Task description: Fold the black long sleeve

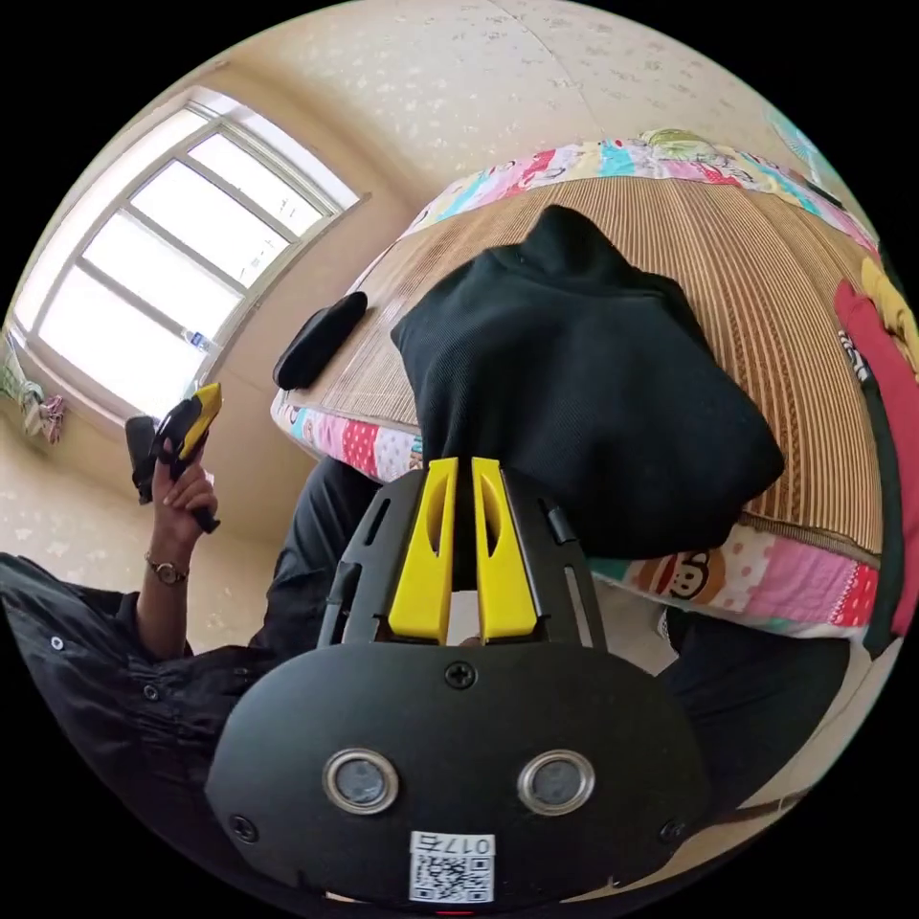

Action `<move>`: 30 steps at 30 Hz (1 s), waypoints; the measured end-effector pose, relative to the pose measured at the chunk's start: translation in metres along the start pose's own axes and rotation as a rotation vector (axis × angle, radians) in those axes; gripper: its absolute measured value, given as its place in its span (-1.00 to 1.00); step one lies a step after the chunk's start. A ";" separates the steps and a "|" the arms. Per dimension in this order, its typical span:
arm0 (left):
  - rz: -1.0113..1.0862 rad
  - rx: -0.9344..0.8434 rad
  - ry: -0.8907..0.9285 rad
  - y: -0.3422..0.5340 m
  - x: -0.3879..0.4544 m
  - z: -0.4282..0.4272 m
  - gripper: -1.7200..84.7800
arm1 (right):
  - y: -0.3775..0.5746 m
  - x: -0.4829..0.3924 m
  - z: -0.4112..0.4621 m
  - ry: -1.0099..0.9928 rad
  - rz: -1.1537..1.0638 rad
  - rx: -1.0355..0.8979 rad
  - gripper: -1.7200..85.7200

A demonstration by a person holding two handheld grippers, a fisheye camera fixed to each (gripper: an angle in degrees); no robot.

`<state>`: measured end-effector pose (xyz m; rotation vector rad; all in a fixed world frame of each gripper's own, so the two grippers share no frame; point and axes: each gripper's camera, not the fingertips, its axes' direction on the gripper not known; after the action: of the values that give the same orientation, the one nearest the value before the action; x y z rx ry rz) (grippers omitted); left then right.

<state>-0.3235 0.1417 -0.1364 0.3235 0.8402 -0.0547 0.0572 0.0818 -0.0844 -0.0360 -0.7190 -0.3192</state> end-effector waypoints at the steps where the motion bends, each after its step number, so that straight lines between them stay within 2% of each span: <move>1: 0.009 -0.003 -0.001 -0.003 0.001 0.004 -0.98 | -0.012 0.001 -0.022 0.023 -0.045 0.054 -0.85; 5: 0.008 -0.047 -0.007 -0.016 0.001 0.046 -0.98 | -0.064 0.027 -0.068 0.169 -0.077 0.140 -0.75; 8: -0.063 -0.115 0.044 -0.018 -0.009 0.092 -0.98 | -0.101 0.087 -0.034 0.309 -0.015 0.001 -0.68; 9: -0.098 -0.127 0.075 -0.019 -0.011 0.107 -0.98 | -0.109 0.120 -0.005 0.285 0.040 -0.106 -0.68; 10: -0.119 -0.130 0.086 -0.019 -0.013 0.113 -0.98 | -0.112 0.149 0.024 0.170 0.106 -0.231 -0.68; 11: -0.162 -0.136 0.101 -0.022 -0.016 0.122 -0.97 | -0.111 0.158 0.029 0.089 0.146 -0.236 -0.69; 12: -0.190 -0.130 0.107 -0.026 -0.019 0.124 -0.96 | -0.106 0.161 0.021 0.020 0.197 -0.156 -0.73; 15: -0.237 -0.077 0.084 -0.039 -0.033 0.111 -0.85 | -0.099 0.104 -0.023 0.061 -0.014 -0.030 -0.85; 18: -0.342 -0.048 0.126 -0.048 -0.063 0.102 -0.76 | -0.078 0.033 -0.052 -0.063 -0.305 0.039 -0.88; 20: -0.405 -0.056 0.182 -0.054 -0.082 0.106 -0.73 | -0.059 0.000 -0.051 -0.160 -0.456 0.028 -0.89; 22: -0.431 -0.089 0.209 -0.061 -0.097 0.116 -0.68 | -0.033 -0.025 -0.018 -0.276 -0.578 -0.103 -0.90; 25: -0.464 -0.168 0.211 -0.071 -0.115 0.140 -0.61 | -0.007 -0.032 0.043 -0.368 -0.560 -0.336 -0.90; 27: -0.508 -0.167 0.219 -0.074 -0.127 0.150 -0.57 | 0.006 -0.038 0.068 -0.410 -0.556 -0.416 -0.90; 28: -0.515 -0.171 0.193 -0.074 -0.129 0.151 -0.56 | 0.011 -0.042 0.080 -0.369 -0.545 -0.441 -0.90; 30: -0.488 -0.289 0.001 -0.075 -0.140 0.167 -0.56 | 0.012 -0.044 0.090 -0.317 -0.538 -0.447 -0.90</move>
<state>-0.3100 0.0092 0.0515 -0.1583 0.8992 -0.3843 -0.0275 0.1183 -0.0440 -0.3264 -0.9554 -1.0029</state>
